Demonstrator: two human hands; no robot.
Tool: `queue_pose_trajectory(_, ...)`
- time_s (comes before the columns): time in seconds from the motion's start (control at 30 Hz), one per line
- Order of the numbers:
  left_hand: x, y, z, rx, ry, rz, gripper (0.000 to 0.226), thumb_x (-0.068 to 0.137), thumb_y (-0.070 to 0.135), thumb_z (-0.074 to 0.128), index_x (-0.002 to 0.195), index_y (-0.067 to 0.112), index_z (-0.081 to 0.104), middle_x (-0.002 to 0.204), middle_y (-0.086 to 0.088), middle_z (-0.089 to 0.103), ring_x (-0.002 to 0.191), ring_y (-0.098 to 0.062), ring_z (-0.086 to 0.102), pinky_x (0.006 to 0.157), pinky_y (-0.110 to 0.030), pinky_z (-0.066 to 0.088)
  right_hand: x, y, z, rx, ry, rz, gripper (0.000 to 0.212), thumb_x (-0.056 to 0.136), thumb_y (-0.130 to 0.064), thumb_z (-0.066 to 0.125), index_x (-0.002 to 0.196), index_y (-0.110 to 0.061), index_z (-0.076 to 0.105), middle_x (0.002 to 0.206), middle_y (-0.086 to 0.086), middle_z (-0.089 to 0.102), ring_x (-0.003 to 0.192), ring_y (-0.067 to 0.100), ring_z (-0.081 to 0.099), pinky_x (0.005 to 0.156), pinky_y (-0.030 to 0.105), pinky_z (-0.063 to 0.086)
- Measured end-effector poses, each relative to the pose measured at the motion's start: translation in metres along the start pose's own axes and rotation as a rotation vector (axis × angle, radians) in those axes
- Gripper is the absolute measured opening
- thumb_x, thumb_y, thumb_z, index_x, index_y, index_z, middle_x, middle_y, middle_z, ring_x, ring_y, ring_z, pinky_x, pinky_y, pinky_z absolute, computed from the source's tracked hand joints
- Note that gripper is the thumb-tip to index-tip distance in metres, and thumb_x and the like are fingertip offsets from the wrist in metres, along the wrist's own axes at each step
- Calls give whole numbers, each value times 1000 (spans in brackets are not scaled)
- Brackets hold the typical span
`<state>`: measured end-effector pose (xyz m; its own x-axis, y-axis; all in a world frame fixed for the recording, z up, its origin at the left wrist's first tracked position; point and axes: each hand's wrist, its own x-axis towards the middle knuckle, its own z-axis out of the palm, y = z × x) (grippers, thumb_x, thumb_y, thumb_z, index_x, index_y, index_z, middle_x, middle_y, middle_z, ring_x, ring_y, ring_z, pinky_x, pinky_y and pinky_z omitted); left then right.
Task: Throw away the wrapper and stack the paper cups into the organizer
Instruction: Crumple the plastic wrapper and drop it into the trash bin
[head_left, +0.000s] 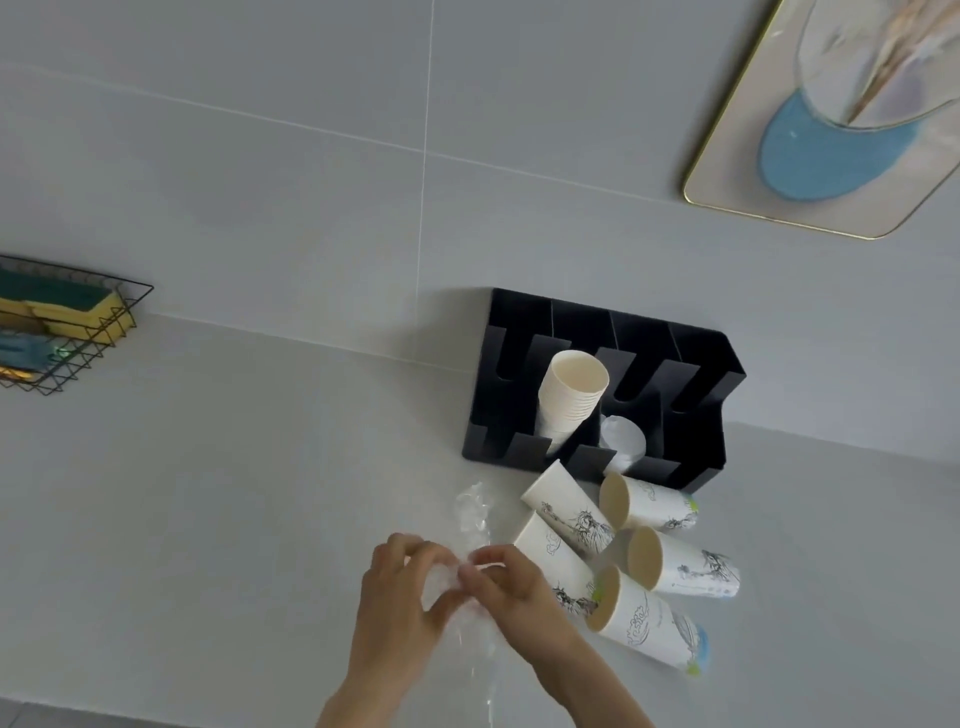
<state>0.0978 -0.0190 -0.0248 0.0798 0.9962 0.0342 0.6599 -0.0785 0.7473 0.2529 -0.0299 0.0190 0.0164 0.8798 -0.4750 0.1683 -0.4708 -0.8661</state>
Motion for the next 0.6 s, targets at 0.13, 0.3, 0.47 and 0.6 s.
queue_pose_trajectory(0.13, 8, 16, -7, -369, -61, -128, 24, 85, 51, 70, 96, 31, 61, 123, 19, 61, 115, 11, 54, 97, -35, 50, -3, 5, -22, -143, 90, -138, 94, 60, -71, 85, 141, -51, 43, 140, -26, 41, 133, -7, 38, 113, 32, 38)
queue_pose_trajectory(0.3, 8, 72, -17, -681, -80, -238, 29, 81, 45, 64, 99, 26, 52, 89, 1, 66, 75, -11, 66, 71, -36, 57, -11, -12, -36, 39, -271, -145, 98, 72, -32, 94, 152, -43, 39, 149, -17, 52, 134, 8, 52, 115, 45, 43)
queue_pose_trajectory(0.47, 6, 99, -9, -411, 1, -31, 37, 90, 57, 54, 124, 48, 42, 129, 10, 56, 117, -5, 55, 92, -14, 43, -15, -22, -34, 134, 40, -209, 16, 94, 0, 66, 100, -14, 74, 90, 7, 78, 84, 21, 73, 70, 32, 58)
queue_pose_trajectory(0.6, -1, 91, 3, -183, -95, 233, 84, 78, 83, 48, 150, 51, 20, 164, 18, 4, 151, -7, 10, 118, -39, 25, -10, -29, -41, 251, 126, -54, 19, 100, -6, 55, 100, -10, 73, 82, 12, 74, 78, 26, 74, 66, 32, 59)
